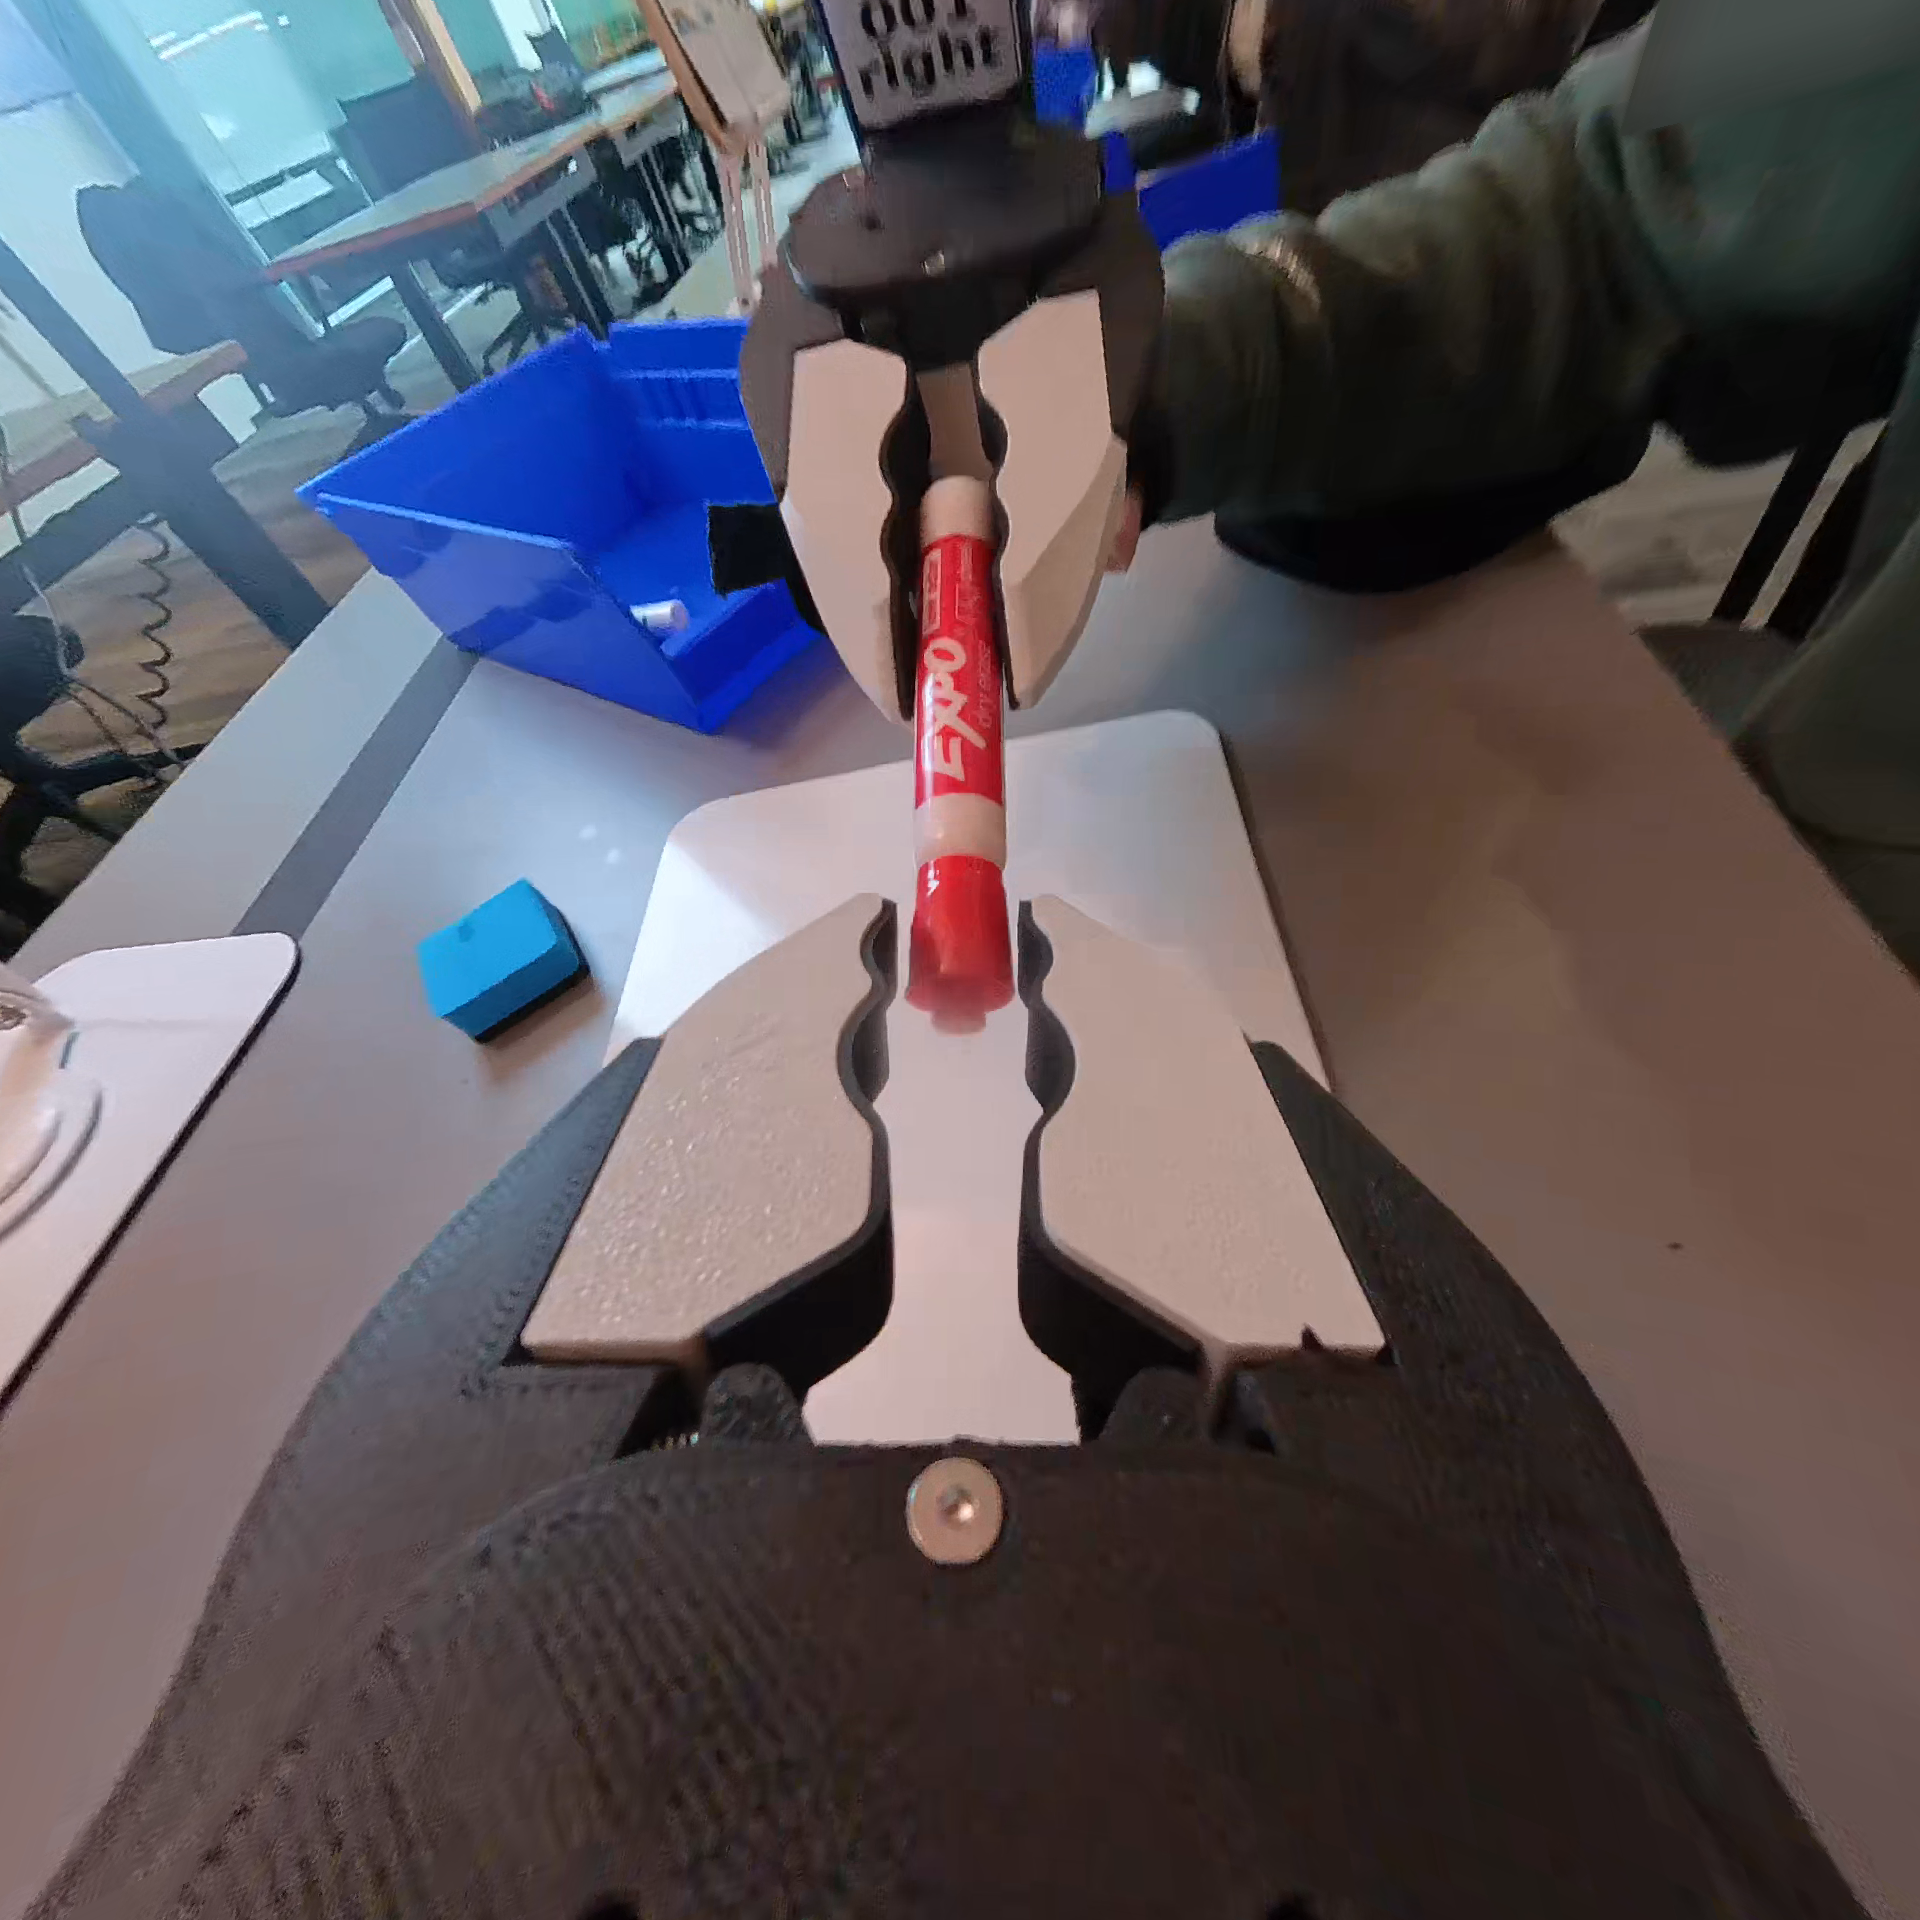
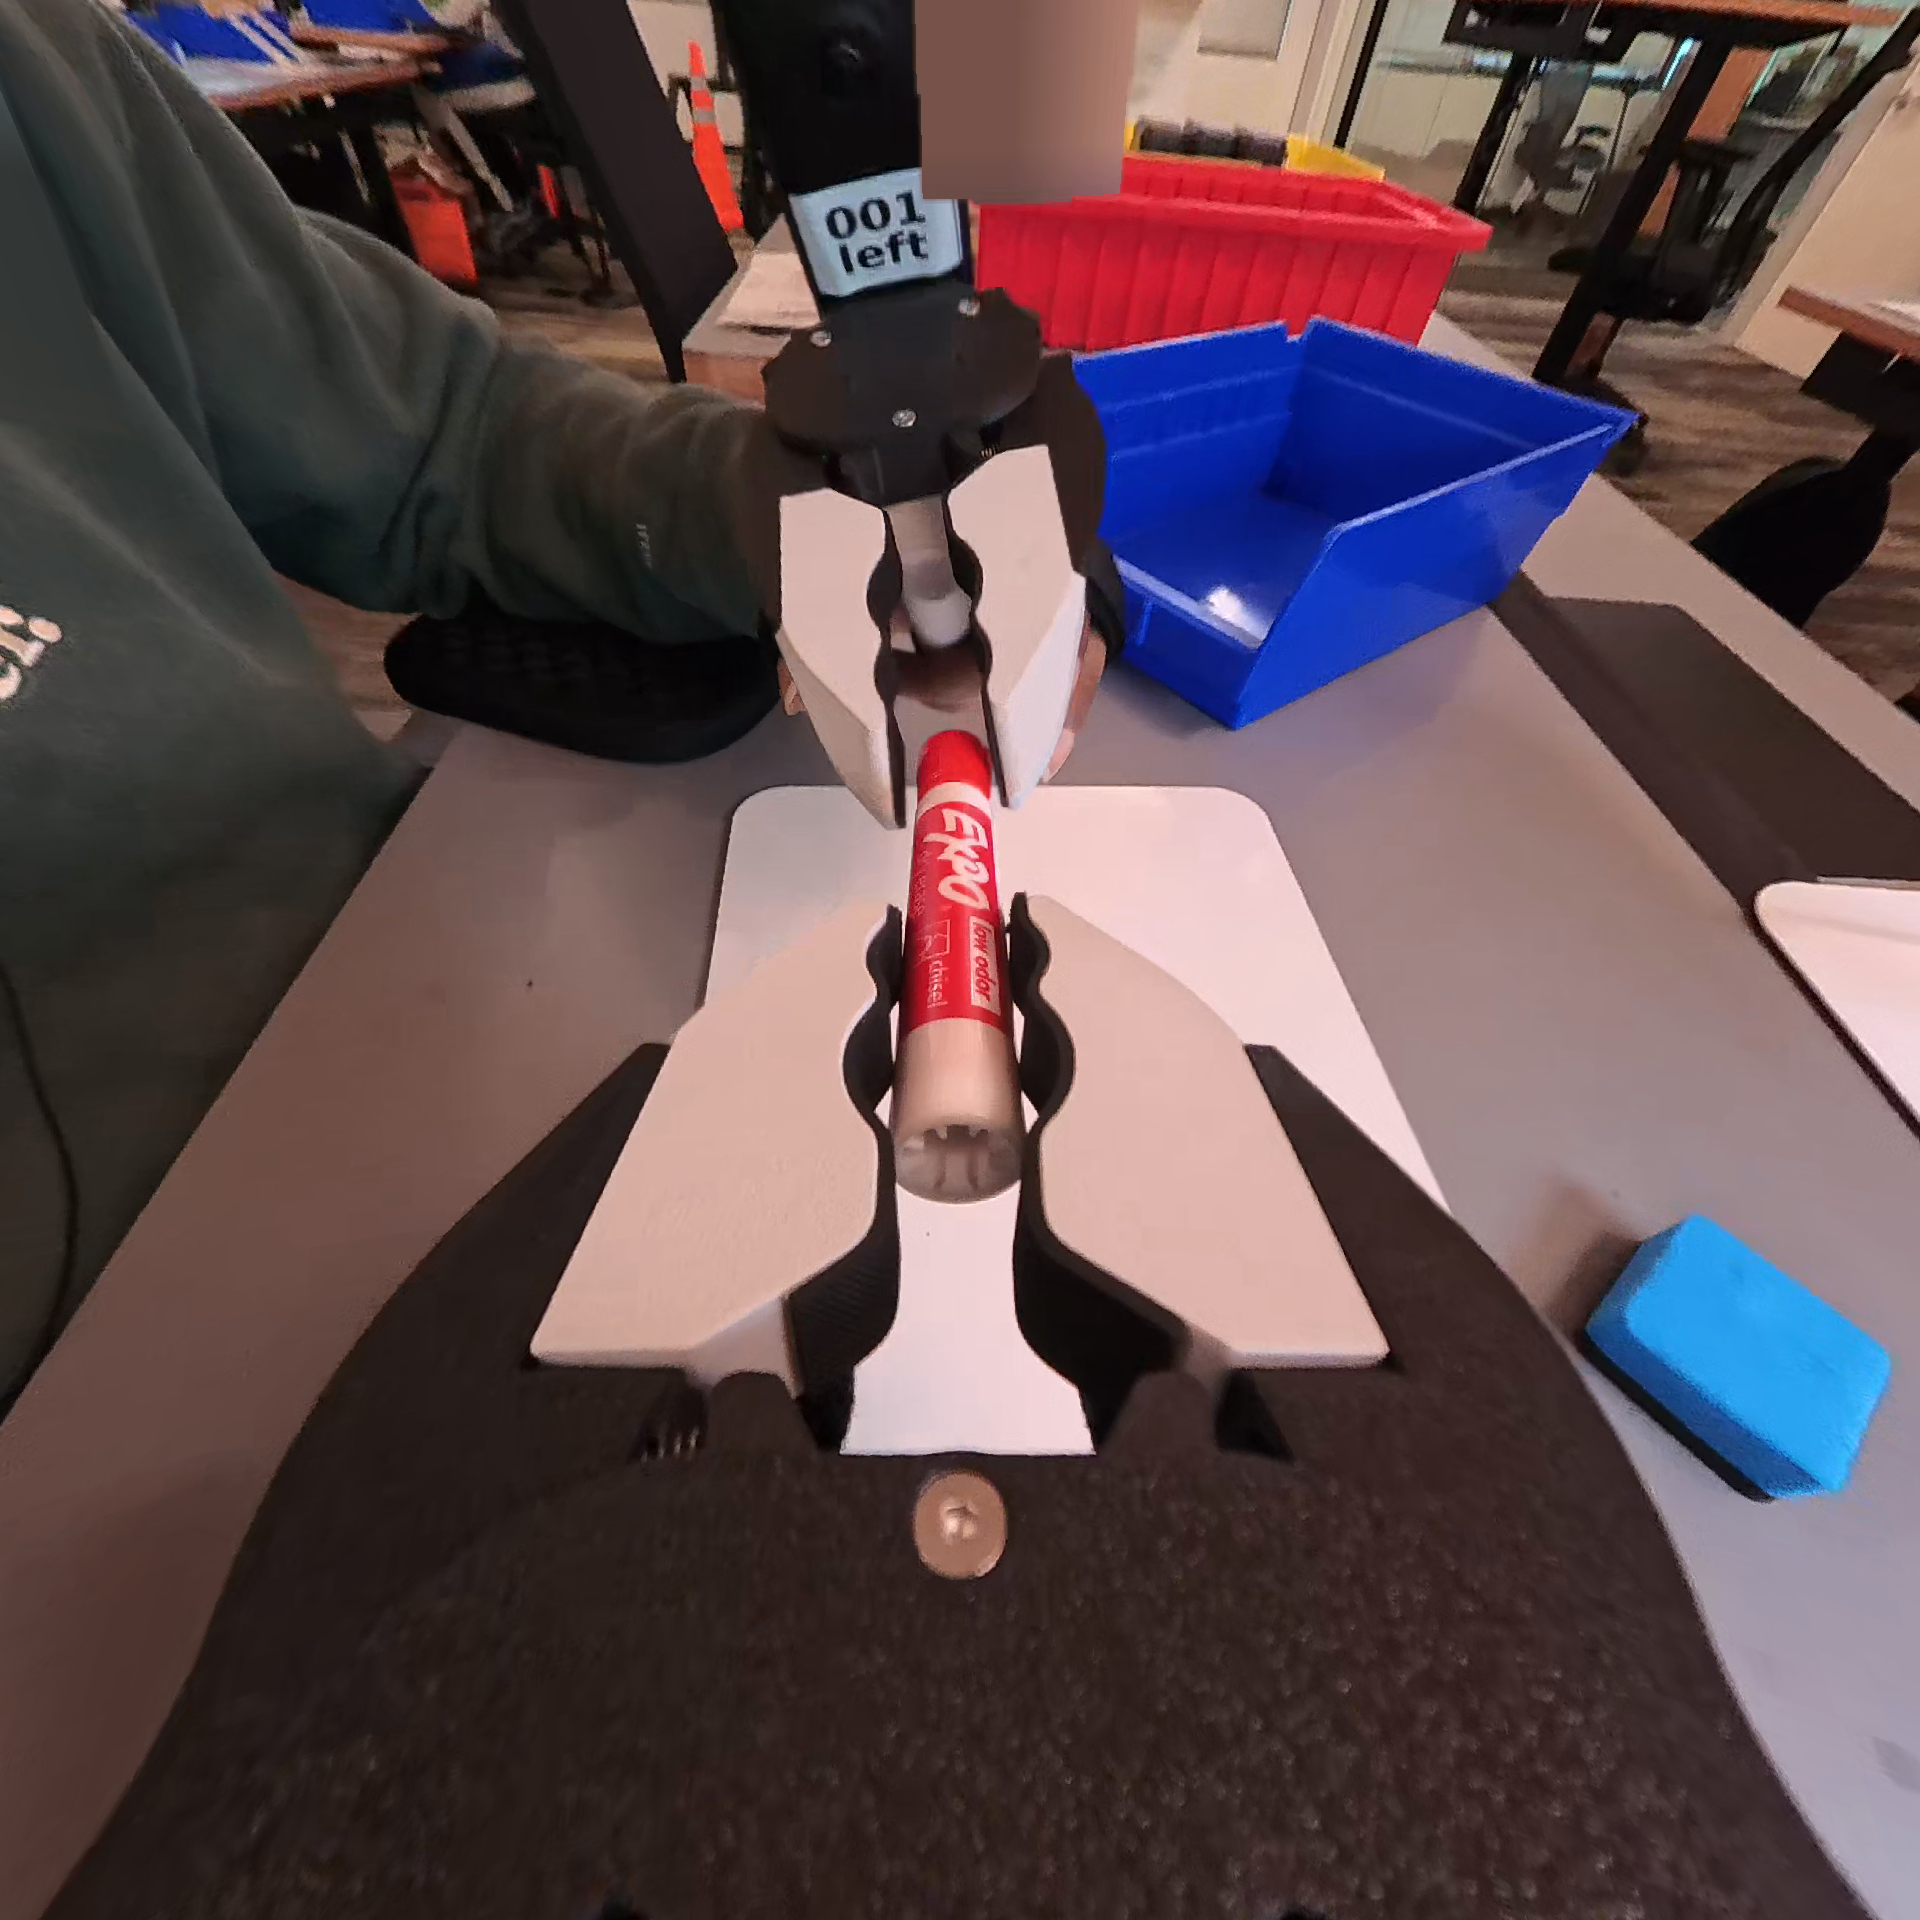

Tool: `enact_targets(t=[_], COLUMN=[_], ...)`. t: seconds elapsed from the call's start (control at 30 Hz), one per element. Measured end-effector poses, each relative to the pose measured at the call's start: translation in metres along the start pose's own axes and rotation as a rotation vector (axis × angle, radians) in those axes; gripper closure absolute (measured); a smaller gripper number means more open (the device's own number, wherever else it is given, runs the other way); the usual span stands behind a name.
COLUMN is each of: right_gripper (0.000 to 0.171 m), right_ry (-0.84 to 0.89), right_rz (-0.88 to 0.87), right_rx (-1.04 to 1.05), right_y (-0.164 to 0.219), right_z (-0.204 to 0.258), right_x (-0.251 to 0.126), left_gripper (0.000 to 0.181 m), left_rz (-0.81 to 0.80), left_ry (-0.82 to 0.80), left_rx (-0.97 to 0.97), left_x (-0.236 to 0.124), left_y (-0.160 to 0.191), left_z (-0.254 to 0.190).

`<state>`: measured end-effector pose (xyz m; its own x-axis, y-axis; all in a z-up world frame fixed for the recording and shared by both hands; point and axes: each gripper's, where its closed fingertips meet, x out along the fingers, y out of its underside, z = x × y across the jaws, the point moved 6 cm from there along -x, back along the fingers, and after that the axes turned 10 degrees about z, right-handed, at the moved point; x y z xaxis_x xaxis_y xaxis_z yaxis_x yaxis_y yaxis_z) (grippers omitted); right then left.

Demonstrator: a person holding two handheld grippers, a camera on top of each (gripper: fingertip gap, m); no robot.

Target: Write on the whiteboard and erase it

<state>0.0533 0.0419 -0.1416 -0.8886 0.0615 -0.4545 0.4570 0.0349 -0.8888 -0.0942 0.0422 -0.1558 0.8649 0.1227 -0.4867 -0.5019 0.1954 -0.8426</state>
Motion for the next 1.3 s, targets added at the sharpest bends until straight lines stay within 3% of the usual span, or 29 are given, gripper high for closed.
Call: enact_targets(t=[0.17, 0.4, 0.57, 0.87, 1.3], right_gripper=[0.152, 0.15, 0.136, 0.151, 0.151], right_ry=[-0.006, 0.026, 0.088, 0.084, 0.055], right_rz=[0.042, 0.004, 0.031, 0.037, 0.037], right_rx=[-0.005, -0.056, -0.095, -0.139, -0.102], right_y=[0.004, 0.0003, 0.0001, 0.0007, 0.0003], right_z=[0.0014, 0.004, 0.0033, 0.0089, 0.0089], right_x=[0.0042, 0.0028, 0.0028, 0.0057, 0.0053], left_gripper=[0.162, 0.162, 0.162, 0.162, 0.162], left_rz=[0.093, 0.023, -0.012, -0.039, -0.049], left_ry=[-0.027, 0.025, 0.051, 0.096, 0.103], left_rx=[0.07, -0.007, -0.051, -0.082, -0.085], left_x=[0.0055, 0.0004, -0.002, 0.0008, 0.0025], left_y=[0.0048, 0.0035, 0.0041, 0.003, 0.0038], left_z=[-0.0035, 0.0008, 0.0041, 0.0006, 0.0002])
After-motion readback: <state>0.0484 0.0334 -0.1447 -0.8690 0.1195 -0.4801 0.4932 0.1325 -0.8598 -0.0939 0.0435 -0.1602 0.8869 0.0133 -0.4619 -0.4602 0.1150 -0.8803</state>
